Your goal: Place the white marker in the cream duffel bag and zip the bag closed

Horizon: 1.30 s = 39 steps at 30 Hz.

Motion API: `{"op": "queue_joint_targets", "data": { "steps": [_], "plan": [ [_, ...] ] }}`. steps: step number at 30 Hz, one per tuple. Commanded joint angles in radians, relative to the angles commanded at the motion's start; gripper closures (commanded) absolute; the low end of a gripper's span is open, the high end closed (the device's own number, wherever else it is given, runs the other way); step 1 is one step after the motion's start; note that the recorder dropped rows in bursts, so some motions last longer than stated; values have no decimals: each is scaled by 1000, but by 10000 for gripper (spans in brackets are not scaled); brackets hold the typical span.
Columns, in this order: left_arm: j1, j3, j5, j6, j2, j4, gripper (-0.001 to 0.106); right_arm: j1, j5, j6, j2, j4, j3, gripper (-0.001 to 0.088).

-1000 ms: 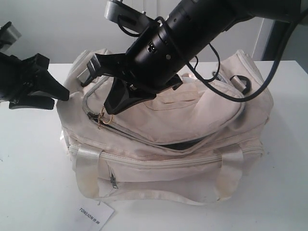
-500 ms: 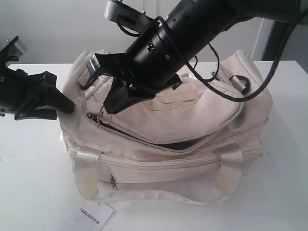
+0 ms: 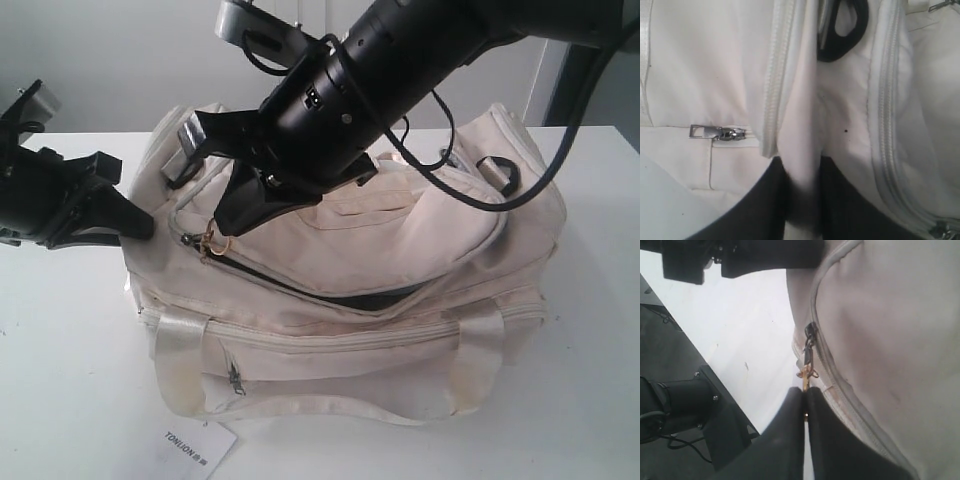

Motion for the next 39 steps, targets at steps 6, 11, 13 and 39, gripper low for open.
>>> {"op": "queue_joint_targets", "data": {
  "steps": [6, 11, 13, 39],
  "plan": [
    [0, 0, 0, 6, 0, 0, 1053, 0, 30, 1, 0, 0, 2, 868],
    [0, 0, 0, 10, 0, 0, 1053, 0, 51, 2, 0, 0, 2, 868],
    [0, 0, 0, 23, 0, 0, 1053, 0, 67, 2, 0, 0, 2, 868],
    [0, 0, 3, 24, 0, 0, 1053, 103, 32, 125, 0, -34, 2, 868]
  ]
}}
